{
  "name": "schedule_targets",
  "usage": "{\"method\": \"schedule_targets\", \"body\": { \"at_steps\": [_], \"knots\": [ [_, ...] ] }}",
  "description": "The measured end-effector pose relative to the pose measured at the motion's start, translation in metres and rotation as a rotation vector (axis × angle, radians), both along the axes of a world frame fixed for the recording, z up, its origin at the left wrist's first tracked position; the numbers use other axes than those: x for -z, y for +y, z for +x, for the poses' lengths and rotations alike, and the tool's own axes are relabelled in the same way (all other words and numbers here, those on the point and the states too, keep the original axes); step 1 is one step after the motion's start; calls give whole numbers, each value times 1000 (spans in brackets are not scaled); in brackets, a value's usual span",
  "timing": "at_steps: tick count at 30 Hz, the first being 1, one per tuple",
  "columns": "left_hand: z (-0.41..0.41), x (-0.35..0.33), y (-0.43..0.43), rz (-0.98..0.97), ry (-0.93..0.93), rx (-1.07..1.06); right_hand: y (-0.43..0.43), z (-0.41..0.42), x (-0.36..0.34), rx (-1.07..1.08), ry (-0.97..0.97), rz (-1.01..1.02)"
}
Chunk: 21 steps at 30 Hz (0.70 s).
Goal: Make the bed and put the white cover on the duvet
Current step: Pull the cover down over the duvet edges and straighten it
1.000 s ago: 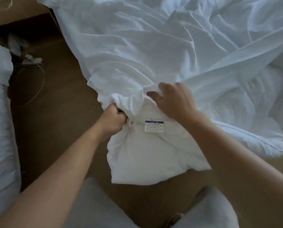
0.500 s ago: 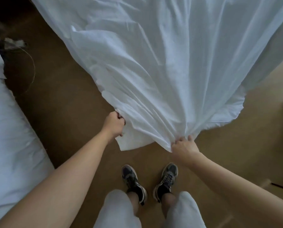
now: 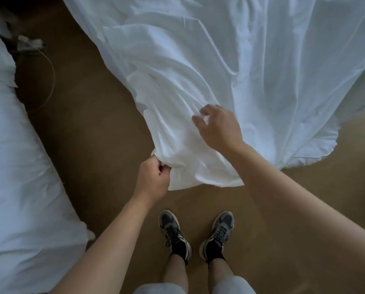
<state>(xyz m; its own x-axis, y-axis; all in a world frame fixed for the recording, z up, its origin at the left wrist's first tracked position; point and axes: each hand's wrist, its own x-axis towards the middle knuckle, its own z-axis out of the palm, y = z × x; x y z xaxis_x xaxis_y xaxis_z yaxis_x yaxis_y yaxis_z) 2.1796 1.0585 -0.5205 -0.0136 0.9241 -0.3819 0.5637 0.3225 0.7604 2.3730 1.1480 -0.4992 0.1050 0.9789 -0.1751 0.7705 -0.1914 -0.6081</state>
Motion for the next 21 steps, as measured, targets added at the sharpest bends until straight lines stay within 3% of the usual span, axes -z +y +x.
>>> {"method": "schedule_targets", "body": {
  "at_steps": [2,4,7,10,12,15,21],
  "knots": [
    [1,6,-2,-36,-10,-30,31,-6,14,-23,-36,-254],
    [3,10,3,-68,-45,-51,51,-17,32,-12,-142,-363],
    [1,16,15,-127,-92,-63,64,-30,54,48,-158,-387],
    [-4,19,30,-186,-66,-85,75,-33,72,-33,-161,-402],
    [-6,20,39,-178,-23,-98,78,-33,77,-43,-134,-359],
    [-5,15,54,-146,-45,-122,87,-28,66,104,5,-253],
    [-16,-2,70,-25,-295,-286,206,20,-44,471,122,101]
  ]
}}
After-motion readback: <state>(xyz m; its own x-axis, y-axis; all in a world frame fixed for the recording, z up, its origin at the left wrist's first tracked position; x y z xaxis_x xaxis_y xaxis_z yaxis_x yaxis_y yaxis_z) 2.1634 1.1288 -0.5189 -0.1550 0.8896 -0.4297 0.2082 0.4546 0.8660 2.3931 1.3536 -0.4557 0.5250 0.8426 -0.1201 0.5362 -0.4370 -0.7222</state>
